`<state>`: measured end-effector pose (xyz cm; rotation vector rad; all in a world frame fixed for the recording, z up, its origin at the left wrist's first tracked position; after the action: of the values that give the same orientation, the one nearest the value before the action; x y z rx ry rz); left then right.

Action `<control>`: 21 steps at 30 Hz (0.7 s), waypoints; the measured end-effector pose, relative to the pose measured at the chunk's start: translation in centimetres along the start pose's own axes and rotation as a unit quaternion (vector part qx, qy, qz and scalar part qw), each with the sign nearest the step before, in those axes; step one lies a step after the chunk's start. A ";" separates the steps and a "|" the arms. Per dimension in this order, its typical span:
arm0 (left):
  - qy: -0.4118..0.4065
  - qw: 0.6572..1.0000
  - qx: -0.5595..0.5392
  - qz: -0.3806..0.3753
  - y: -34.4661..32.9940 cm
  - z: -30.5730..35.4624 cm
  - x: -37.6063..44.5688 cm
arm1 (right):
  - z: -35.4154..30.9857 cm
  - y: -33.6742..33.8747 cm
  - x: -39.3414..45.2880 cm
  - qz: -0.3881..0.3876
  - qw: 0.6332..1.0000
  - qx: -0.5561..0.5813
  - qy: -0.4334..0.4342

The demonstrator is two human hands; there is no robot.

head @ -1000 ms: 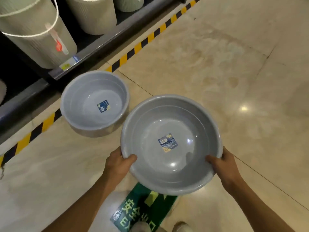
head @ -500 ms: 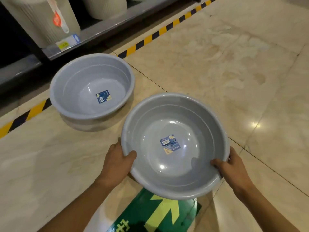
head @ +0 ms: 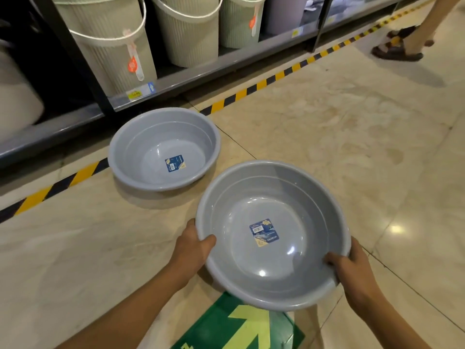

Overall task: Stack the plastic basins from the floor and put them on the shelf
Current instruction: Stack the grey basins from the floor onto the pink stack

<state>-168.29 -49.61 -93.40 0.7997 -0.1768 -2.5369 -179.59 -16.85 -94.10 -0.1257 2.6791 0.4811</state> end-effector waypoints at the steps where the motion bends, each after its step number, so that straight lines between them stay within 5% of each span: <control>1: -0.007 1.000 -0.004 0.009 0.3 0.5 -0.1 | -0.6 0.1 0.0 0.001 1.000 0.001 0.010; 12: -0.067 0.993 -0.043 0.082 7.3 11.1 0.5 | -16.3 -1.8 2.9 -0.042 0.994 0.000 0.099; 21: -0.107 0.975 -0.084 0.176 20.3 18.9 3.3 | -29.4 -14.1 4.8 -0.139 0.978 0.021 0.153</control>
<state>-173.37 -69.38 -74.30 0.3876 -0.1553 -2.2583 -192.93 -40.42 -75.36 -0.5971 2.9007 0.3386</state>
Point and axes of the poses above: each hand's wrist, its own x-axis towards the middle knuckle, its own y-axis out of the back of the hand, z = x × y, the point moved 6 cm from there along x, towards the middle knuckle, and after that the axes turned 2 degrees about -x, right-handed, at the moved point
